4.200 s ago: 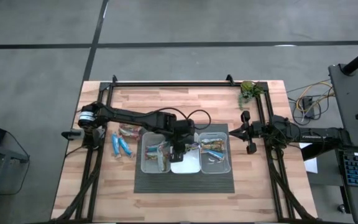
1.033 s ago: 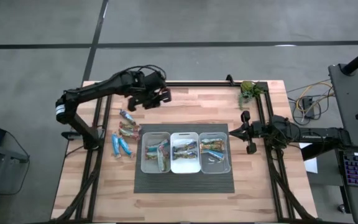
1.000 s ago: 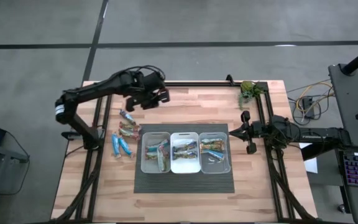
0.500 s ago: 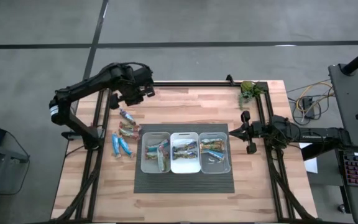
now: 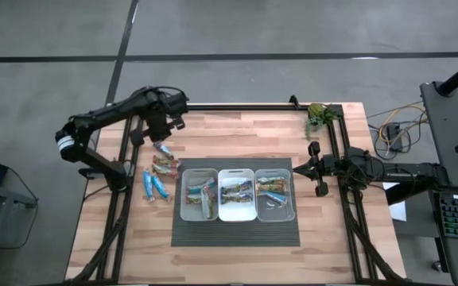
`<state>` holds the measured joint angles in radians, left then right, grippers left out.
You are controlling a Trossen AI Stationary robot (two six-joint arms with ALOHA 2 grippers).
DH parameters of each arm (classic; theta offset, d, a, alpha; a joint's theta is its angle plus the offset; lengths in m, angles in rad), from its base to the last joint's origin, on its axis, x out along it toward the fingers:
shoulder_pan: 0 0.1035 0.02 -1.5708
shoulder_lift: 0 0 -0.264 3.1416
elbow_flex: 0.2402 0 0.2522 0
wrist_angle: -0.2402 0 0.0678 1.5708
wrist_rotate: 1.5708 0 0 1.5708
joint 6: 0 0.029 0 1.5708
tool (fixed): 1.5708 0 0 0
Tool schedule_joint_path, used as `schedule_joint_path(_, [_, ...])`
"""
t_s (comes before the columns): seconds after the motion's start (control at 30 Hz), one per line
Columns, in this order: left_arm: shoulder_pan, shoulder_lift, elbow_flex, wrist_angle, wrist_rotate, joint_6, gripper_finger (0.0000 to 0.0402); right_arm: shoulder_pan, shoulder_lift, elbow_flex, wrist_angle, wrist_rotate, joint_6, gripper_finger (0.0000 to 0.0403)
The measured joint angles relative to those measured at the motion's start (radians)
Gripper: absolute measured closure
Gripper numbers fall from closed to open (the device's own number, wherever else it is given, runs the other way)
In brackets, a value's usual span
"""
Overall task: Pick and place Granola Bars by type
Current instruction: Put the blue granola bar into the white bin
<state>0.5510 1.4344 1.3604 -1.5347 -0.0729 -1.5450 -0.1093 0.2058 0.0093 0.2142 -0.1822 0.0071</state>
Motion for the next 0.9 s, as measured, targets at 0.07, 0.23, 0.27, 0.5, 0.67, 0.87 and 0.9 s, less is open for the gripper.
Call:
schedule_joint_path(0.07, [0.008,-0.016,-0.042,0.018,0.01,-0.032,0.0401,0.0,0.0,0.0,0.0,0.0,0.0,0.0394])
schedule_joint_path(0.23, [0.019,-0.045,-0.129,0.123,0.014,-0.088,0.0401,0.0,0.0,0.0,0.0,0.0,0.0,0.0394])
schedule_joint_path(0.27, [0.019,-0.051,-0.144,0.151,0.014,-0.087,0.0401,0.0,0.0,0.0,0.0,0.0,0.0,0.0394])
schedule_joint_path(0.5, [0.026,-0.069,-0.208,0.279,0.01,-0.03,0.0401,0.0,0.0,0.0,0.0,0.0,0.0,0.0394])
schedule_joint_path(0.67, [0.059,-0.069,-0.225,0.3,-0.008,-0.047,0.0401,0.0,0.0,0.0,0.0,0.0,0.0,0.0394])
schedule_joint_path(0.87, [0.091,-0.069,-0.255,0.378,-0.017,-0.043,0.0401,0.0,0.0,0.0,0.0,0.0,0.0,0.0394])
schedule_joint_path(0.9, [0.094,-0.069,-0.26,0.392,-0.018,-0.042,0.0401,0.0,0.0,0.0,0.0,0.0,0.0,0.0394])
